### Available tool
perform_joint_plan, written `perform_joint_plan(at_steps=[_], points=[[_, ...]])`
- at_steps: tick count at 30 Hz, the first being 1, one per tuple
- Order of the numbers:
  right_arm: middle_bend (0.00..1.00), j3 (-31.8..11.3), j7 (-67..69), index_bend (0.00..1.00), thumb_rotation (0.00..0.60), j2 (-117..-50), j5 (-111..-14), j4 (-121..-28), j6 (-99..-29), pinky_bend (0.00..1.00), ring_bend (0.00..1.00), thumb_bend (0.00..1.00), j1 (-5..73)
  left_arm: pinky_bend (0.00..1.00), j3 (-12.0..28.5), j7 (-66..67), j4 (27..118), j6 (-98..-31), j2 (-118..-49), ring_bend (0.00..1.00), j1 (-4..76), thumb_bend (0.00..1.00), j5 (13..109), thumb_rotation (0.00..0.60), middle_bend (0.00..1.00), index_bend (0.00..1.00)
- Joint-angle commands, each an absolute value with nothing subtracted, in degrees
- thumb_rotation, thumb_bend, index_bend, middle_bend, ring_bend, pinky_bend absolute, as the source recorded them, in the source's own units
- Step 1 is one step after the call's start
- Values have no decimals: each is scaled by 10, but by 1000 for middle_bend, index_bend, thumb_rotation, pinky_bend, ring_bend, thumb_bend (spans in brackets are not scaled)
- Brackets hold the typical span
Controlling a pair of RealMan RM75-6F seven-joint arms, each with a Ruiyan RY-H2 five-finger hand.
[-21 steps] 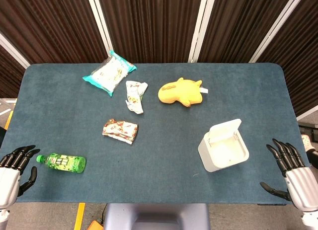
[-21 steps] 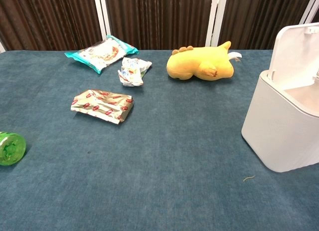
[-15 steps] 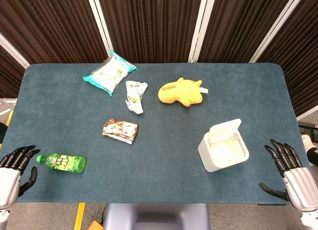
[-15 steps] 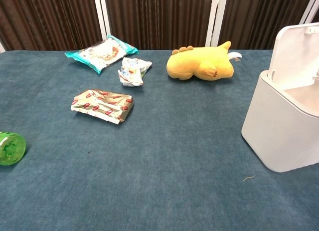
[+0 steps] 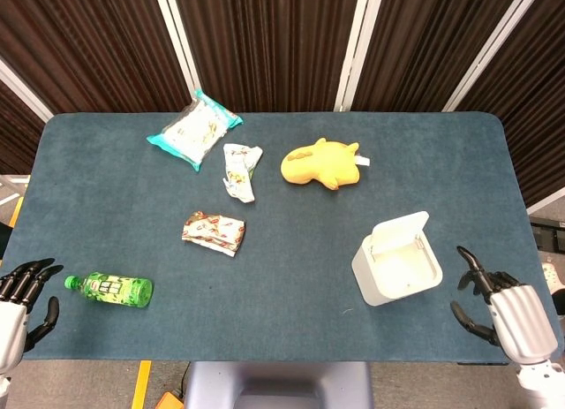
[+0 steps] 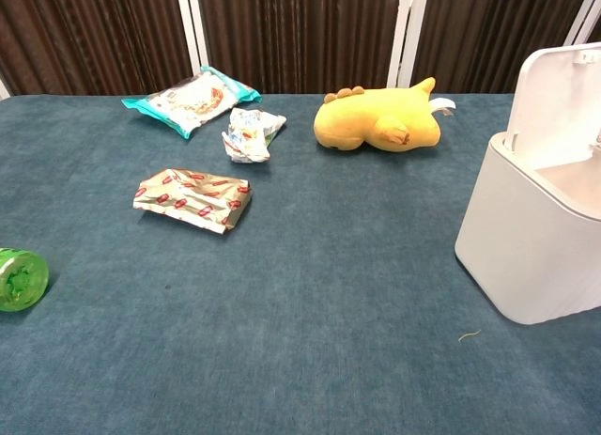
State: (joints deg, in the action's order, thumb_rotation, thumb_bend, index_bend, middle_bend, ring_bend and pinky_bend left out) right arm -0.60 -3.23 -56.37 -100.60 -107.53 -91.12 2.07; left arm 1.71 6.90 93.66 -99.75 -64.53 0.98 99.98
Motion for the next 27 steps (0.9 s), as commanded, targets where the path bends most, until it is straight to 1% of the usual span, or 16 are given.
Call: perform_joint_plan(at_steps=[1,5,9,13,19,22,25,27], points=[[743,-39,-117,56,600,-544,-938,-1161,-851,710,778,642,52,371,18,69,936,-990,-645,229,11,547,991,600,237,268],[751,-48,-161,55,600,-532,-893,-1203,-800,713,784,708,77,371,19,66,938,-989,-643,229,10,545,988,600,236,268],[752,-65,-221,44,600,-544,-839,-1228,-763,720,795,754,106,371,19,65,937,-994,-643,229,8,546,990,600,237,268],[752,-88,-280,32,600,-568,-774,-1243,-739,721,795,755,140,371,19,64,938,-995,-642,229,8,546,991,600,237,268],[752,-106,-328,26,600,-604,-703,-1242,-727,721,795,755,174,372,20,55,937,-997,-640,229,6,546,988,600,237,268],[752,-108,-346,29,600,-613,-676,-1242,-718,721,795,755,189,371,19,51,936,-1004,-639,229,4,546,992,600,236,268],[752,-102,-363,55,600,-621,-662,-1242,-714,720,796,755,199,371,20,48,935,-1006,-638,229,3,545,992,600,236,268],[752,-97,-372,93,600,-624,-660,-1240,-713,721,796,755,203,371,21,46,935,-1006,-638,229,3,546,991,600,236,268]])
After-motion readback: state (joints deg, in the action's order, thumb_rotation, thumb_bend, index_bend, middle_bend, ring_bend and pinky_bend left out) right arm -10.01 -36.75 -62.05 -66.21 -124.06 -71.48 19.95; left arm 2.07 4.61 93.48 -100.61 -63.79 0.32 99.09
